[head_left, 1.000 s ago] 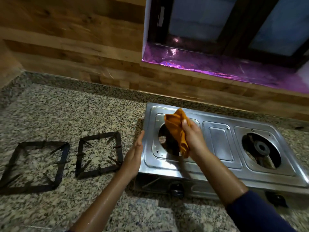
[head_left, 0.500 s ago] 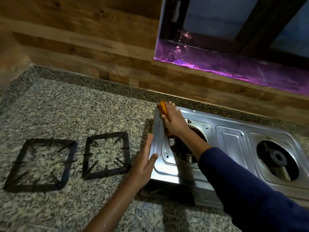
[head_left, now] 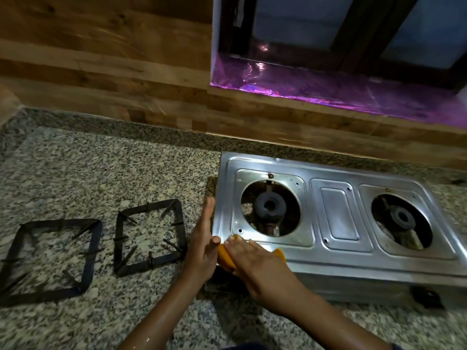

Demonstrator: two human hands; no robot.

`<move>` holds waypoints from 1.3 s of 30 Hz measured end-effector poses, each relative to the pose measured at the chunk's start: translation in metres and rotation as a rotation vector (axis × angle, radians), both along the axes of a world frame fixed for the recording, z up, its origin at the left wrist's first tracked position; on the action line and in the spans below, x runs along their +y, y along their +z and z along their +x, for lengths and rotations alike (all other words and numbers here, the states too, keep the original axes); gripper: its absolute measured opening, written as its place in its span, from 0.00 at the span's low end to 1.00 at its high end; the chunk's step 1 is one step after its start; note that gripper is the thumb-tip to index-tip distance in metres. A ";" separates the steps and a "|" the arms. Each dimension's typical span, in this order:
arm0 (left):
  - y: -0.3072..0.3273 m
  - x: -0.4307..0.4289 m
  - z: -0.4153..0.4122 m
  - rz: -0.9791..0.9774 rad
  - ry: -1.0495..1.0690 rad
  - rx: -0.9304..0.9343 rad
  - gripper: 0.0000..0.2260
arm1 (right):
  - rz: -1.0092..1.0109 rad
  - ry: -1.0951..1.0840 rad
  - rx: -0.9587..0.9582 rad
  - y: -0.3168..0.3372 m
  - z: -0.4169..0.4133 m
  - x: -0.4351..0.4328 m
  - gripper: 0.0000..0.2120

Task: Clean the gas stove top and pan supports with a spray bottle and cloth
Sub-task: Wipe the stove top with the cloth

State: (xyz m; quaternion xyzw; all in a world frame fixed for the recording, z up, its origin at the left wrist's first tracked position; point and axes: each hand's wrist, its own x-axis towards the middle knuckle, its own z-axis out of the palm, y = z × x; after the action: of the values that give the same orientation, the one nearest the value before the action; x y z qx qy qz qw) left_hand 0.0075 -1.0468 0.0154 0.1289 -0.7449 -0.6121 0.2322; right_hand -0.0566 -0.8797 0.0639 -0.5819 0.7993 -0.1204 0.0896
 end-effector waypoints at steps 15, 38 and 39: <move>0.016 -0.019 0.020 0.263 0.100 -0.182 0.50 | -0.081 -0.215 -0.092 -0.007 -0.033 -0.087 0.26; 0.017 0.040 -0.022 -0.924 0.134 -0.559 0.30 | -0.105 -0.903 -0.029 -0.013 -0.078 0.146 0.29; 0.018 0.040 -0.022 -0.921 0.138 -0.562 0.30 | -0.122 -0.815 -0.063 -0.013 -0.063 0.129 0.29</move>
State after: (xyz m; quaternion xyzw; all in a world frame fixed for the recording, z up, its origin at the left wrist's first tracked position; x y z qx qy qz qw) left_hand -0.0145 -1.0068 0.0331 0.2209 -0.9592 -0.1478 0.0962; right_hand -0.1192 -0.7511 0.0507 -0.2179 0.9526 -0.2108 0.0245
